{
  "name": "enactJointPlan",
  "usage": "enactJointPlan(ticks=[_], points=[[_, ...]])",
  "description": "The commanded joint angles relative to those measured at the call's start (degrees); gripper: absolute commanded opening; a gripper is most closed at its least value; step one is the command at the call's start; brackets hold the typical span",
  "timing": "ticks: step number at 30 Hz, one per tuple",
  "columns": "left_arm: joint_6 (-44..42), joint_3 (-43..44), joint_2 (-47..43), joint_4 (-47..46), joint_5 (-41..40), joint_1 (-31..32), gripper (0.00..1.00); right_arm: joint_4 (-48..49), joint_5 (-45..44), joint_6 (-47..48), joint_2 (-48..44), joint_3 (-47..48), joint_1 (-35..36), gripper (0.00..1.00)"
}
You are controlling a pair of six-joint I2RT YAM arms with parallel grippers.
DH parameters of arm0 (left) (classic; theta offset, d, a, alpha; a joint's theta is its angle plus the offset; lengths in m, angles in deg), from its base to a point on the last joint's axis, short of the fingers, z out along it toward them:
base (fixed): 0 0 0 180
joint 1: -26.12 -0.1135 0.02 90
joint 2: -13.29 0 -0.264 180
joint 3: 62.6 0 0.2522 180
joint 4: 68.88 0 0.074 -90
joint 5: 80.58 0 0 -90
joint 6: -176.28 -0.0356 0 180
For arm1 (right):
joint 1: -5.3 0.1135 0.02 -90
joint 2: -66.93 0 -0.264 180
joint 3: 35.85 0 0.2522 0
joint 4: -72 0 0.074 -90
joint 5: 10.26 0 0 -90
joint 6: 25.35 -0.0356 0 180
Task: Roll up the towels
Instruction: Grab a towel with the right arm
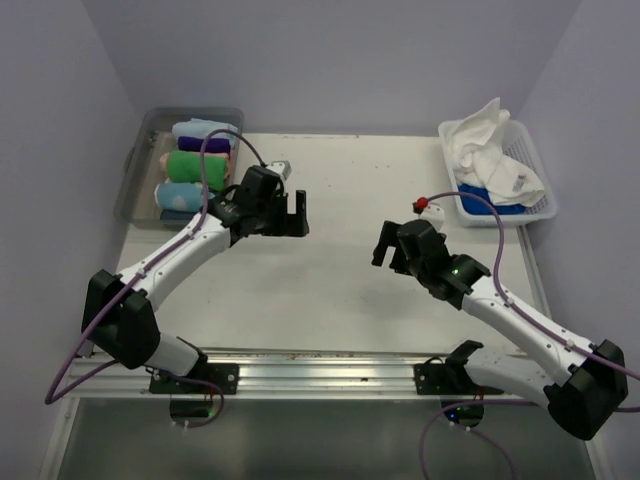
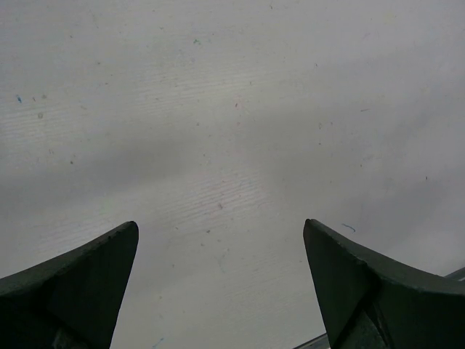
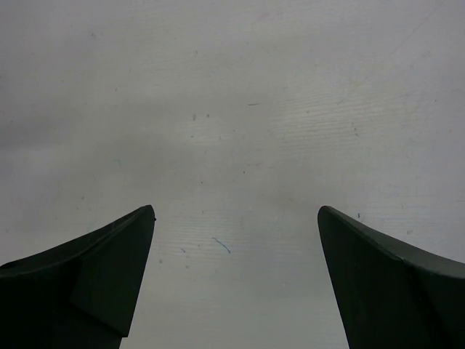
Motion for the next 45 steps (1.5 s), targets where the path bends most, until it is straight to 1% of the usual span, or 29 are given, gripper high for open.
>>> enactJointPlan(ticks=[1,3,7,9,10,11,12,14,15,17,18,19,20,21,22,23,25,26,28,29,31,32,33,36,40,41,42,44,45], points=[[-1.5,-0.6,-1.5,-1.7,-0.4,0.1,1.00,2.1,-0.6,-0.8,-3.0,-0.9,0.1,0.98],[-1.8,-0.7,-1.5,-1.8,-0.4,0.1,1.00,1.4,-1.4,-1.4,-2.9,-0.6,0.1,0.99],[-2.7,-0.5,-0.8,-1.6,0.8,0.2,1.00,2.1,2.2,-0.2,-1.8,0.3,0.1,0.99],[-3.3,-0.2,-0.2,-1.0,1.5,0.2,1.00,1.6,1.6,2.4,0.7,2.7,-0.1,0.98],[-3.5,0.0,0.0,-0.7,1.5,0.1,1.00,-0.6,0.7,3.5,2.2,4.1,-0.1,0.98],[-3.7,0.1,0.2,-0.7,1.6,0.1,1.00,-1.9,0.4,5.7,3.8,8.1,-0.7,0.99],[-4.1,0.2,0.2,-0.4,2.0,0.2,1.00,-3.4,1.3,6.8,7.7,10.4,-3.4,0.99],[-4.8,0.2,-0.1,0.0,2.3,0.1,1.00,-5.8,6.3,9.3,11.0,17.3,-7.1,0.99],[-4.9,0.2,-0.2,0.0,2.3,0.2,1.00,-6.1,7.6,11.0,13.7,19.4,-11.4,0.99],[-5.0,0.2,-0.6,0.4,1.9,0.2,1.00,-6.2,9.3,12.4,16.2,25.2,-16.1,0.99],[-5.0,0.2,-0.7,0.7,1.5,0.1,1.00,-6.2,10.8,12.9,17.4,27.2,-21.2,0.98],[-5.0,0.2,-0.9,0.8,1.5,0.1,1.00,-5.3,12.5,12.8,20.4,28.9,-23.9,0.98],[-5.0,0.1,-1.1,0.8,1.7,0.1,1.00,-4.8,15.5,11.9,21.8,32.1,-29.4,0.96],[-5.0,0.0,-1.2,0.8,1.8,0.2,1.00,-4.2,16.4,11.2,23.7,33.6,-31.7,0.94],[-4.9,0.0,-1.3,0.8,1.9,0.2,1.00,-3.7,17.0,10.5,27.0,35.3,-33.8,0.88],[-4.8,0.0,-1.4,0.9,2.1,0.1,1.00,-3.6,17.6,9.1,29.1,39.0,-35.5,0.84],[-4.8,-0.1,-1.7,1.0,2.3,0.1,1.00,-3.7,19.8,7.6,32.9,42.9,-40.5,0.76],[-4.8,-0.2,-1.9,1.2,2.1,0.1,1.00,-3.7,20.0,6.6,37.1,47.0,-42.3,0.75],[-4.3,-1.0,-2.4,1.3,1.8,0.1,1.00,-4.4,20.6,5.8,41.3,51.1,-43.8,0.72],[-4.1,-1.3,-2.6,1.0,1.6,0.1,1.00,-4.6,20.7,5.1,45.2,55.2,-44.8,0.72],[-3.6,-2.3,-3.0,0.8,1.7,0.2,1.00,-6.5,20.2,4.6,49.7,59.6,-45.4,0.74],[-3.3,-2.6,-3.1,0.6,1.9,0.1,1.00,-7.3,19.7,4.1,53.8,64.0,-45.9,0.77],[-3.2,-2.8,-3.1,0.6,2.1,0.1,1.00,-8.4,19.7,3.8,55.5,65.8,-46.2,0.84],[-2.6,-3.1,-3.5,0.6,2.5,0.2,1.00,-10.1,20.0,2.8,61.5,71.8,-47.0,0.93],[-2.4,-3.3,-4.0,0.5,2.3,0.2,1.00,-11.1,21.0,1.8,66.7,76.8,-47.2,0.92],[-2.4,-3.4,-4.1,0.7,1.9,0.1,1.00,-11.6,20.9,1.4,67.1,77.1,-47.4,0.90],[-2.3,-3.4,-4.4,0.8,1.7,0.2,1.00,-11.6,20.7,1.3,66.8,77.1,-47.5,0.80],[-2.1,-3.5,-4.6,1.2,1.2,0.2,1.00,-10.7,19.8,1.0,65.1,74.8,-47.9,0.69],[-1.9,-3.8,-5.1,1.2,1.2,0.2,1.00,-9.1,19.3,0.9,64.0,73.6,-48.0,0.56]])
